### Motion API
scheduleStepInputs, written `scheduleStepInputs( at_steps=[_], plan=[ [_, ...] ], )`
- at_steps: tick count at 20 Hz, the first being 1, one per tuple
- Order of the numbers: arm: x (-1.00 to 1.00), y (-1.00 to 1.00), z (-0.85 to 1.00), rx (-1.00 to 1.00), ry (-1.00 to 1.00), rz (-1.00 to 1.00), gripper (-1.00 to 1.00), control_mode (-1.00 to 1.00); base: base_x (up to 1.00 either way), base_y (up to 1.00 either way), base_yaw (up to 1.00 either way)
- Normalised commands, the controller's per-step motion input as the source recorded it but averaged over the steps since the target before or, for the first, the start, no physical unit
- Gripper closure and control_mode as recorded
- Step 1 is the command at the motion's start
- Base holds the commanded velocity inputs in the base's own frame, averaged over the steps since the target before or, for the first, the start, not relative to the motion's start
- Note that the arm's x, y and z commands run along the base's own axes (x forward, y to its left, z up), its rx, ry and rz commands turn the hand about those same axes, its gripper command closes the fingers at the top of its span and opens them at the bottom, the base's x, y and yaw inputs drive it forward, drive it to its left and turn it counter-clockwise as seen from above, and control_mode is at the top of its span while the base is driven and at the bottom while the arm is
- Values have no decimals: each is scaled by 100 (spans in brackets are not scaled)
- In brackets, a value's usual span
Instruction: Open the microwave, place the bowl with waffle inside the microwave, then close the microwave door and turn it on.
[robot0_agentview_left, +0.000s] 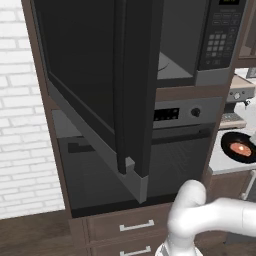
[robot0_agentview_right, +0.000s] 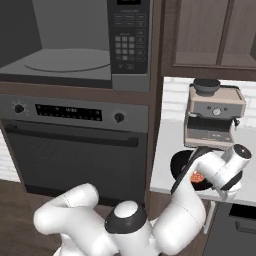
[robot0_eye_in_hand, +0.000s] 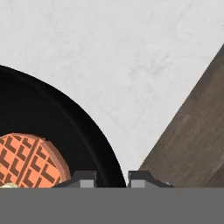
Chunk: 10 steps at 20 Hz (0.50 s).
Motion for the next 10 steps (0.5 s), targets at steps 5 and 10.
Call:
scheduleStepInputs(
  at_steps=[5,10],
  plan=[
    [-100,-7,66,20,-50,0,100,-100,0,0,0],
    [-100,0,73,13,-39,0,100,-100,0,0,0]
  ],
)
